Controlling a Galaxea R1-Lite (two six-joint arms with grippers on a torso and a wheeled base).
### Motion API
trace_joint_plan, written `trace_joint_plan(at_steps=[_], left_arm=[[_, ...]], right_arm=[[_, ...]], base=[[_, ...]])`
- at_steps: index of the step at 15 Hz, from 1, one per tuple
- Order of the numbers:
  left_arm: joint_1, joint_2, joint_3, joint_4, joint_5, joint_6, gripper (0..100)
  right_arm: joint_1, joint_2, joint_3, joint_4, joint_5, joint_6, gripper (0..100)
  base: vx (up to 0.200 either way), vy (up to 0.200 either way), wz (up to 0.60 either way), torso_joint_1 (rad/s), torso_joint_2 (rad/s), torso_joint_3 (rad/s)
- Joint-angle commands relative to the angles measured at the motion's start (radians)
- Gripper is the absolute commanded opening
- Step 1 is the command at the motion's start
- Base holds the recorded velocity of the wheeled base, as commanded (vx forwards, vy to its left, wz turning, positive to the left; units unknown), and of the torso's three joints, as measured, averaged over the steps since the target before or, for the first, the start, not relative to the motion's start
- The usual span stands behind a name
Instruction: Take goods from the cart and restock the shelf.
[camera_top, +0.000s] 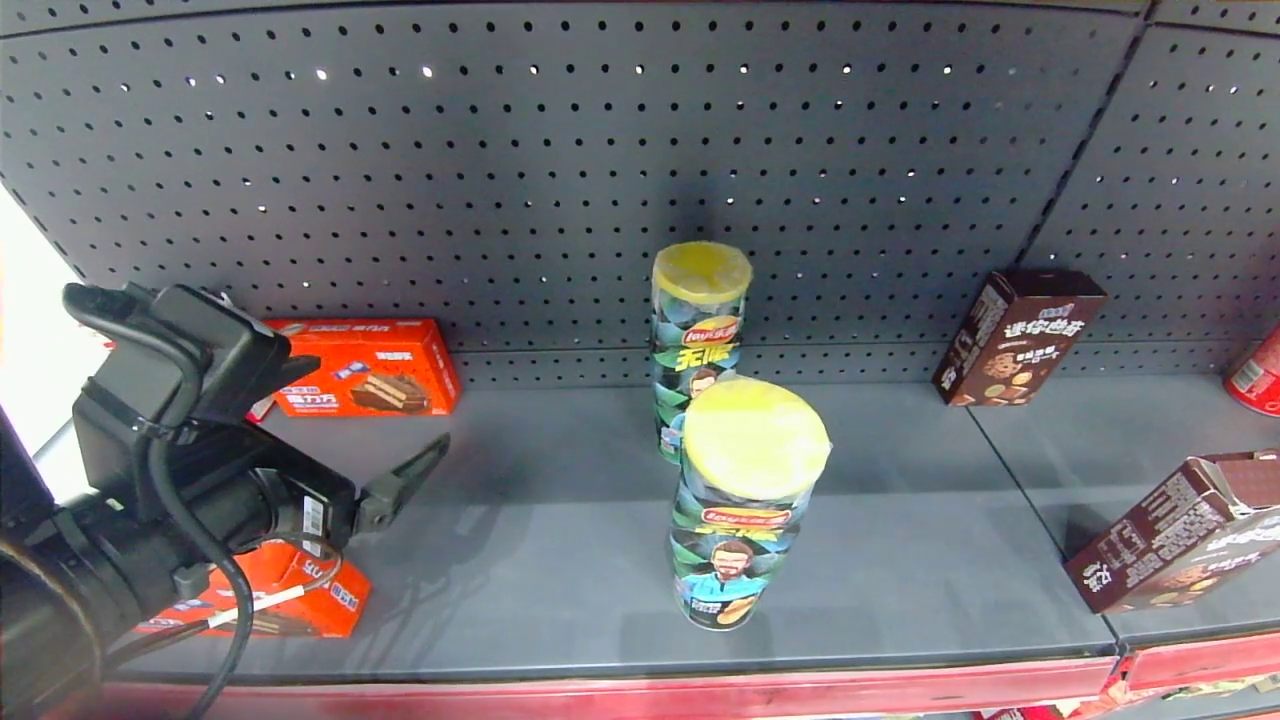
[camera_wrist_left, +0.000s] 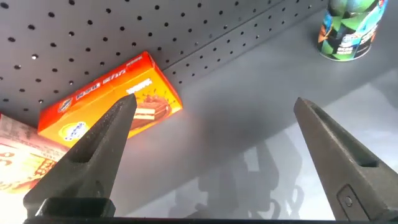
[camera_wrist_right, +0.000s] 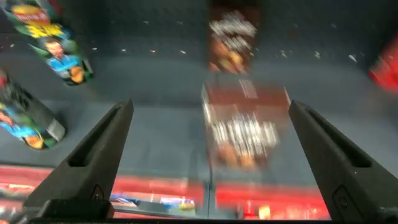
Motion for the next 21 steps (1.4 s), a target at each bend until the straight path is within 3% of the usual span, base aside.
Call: trace_joint_plan(at_steps=[1, 5, 9, 21], left_arm=[[0.004, 0.000, 0.002, -0.001, 0.001, 0.000, 100], [0.005, 0.002, 0.000, 0.001, 0.001, 0.000, 100], [0.024, 0.003, -0.001, -0.001, 0.001, 0.000, 100], [0.038, 0.006, -0.001, -0.002, 0.001, 0.000, 100]], right_arm=[[0.079, 0.340, -0.180, -0.053, 0.049, -0.066, 100], [0.172, 0.475, -0.236, -0.053, 0.050, -0.131, 100], [0.335, 0.643, -0.317, -0.055, 0.052, -0.165, 100], [0.531, 0.860, -0.349, -0.049, 0.069, -0.259, 100]], base=[[0.000, 0.000, 0.00, 0.000, 0.00, 0.000], [0.000, 0.000, 0.00, 0.000, 0.00, 0.000], [0.000, 0.000, 0.00, 0.000, 0.00, 0.000], [0.000, 0.000, 0.00, 0.000, 0.00, 0.000]])
